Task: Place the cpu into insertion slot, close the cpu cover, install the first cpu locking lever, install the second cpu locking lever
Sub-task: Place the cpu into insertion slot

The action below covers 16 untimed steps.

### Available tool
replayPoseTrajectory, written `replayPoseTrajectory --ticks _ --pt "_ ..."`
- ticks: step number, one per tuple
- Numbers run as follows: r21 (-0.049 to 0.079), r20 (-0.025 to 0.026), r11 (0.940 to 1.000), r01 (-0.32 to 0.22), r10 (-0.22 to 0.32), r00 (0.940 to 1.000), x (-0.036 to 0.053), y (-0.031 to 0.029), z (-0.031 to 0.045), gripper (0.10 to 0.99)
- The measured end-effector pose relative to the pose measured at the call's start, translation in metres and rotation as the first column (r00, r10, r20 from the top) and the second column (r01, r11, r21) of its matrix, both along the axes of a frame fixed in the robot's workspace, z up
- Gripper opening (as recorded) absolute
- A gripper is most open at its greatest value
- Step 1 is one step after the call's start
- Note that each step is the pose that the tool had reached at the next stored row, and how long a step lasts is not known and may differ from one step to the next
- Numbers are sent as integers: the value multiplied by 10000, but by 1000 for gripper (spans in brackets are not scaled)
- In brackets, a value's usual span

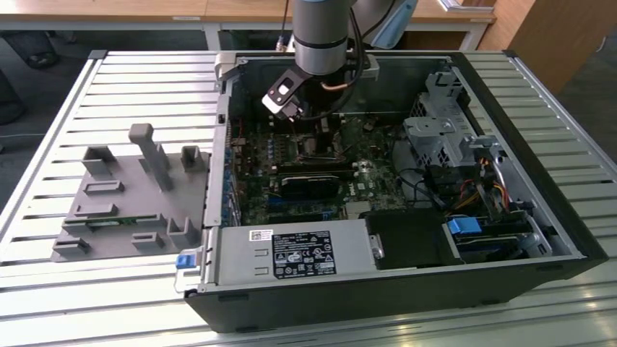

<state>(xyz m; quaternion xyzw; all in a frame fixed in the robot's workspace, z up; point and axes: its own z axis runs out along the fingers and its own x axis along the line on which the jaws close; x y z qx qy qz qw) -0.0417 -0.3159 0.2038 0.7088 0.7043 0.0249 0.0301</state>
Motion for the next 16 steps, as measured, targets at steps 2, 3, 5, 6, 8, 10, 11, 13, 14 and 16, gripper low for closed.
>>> replayPoseTrajectory --ticks 2,3,5,6,8,10,11,13,14,16 --pt "1 1 10000 0 0 10000 0 0 14 475" --pt "1 1 10000 0 0 10000 0 0 19 416" --pt "0 0 10000 0 0 10000 0 0 28 357" --pt "1 1 10000 0 0 10000 0 0 30 302" --pt "0 0 10000 0 0 10000 0 0 37 243" --pt "1 0 10000 0 0 10000 0 0 43 125" --pt "2 1 10000 0 0 10000 0 0 45 125" --pt "0 0 10000 -1 1 10000 0 0 51 106" --pt "0 0 10000 0 0 10000 0 0 54 106" --pt "2 1 10000 0 0 10000 0 0 57 106"
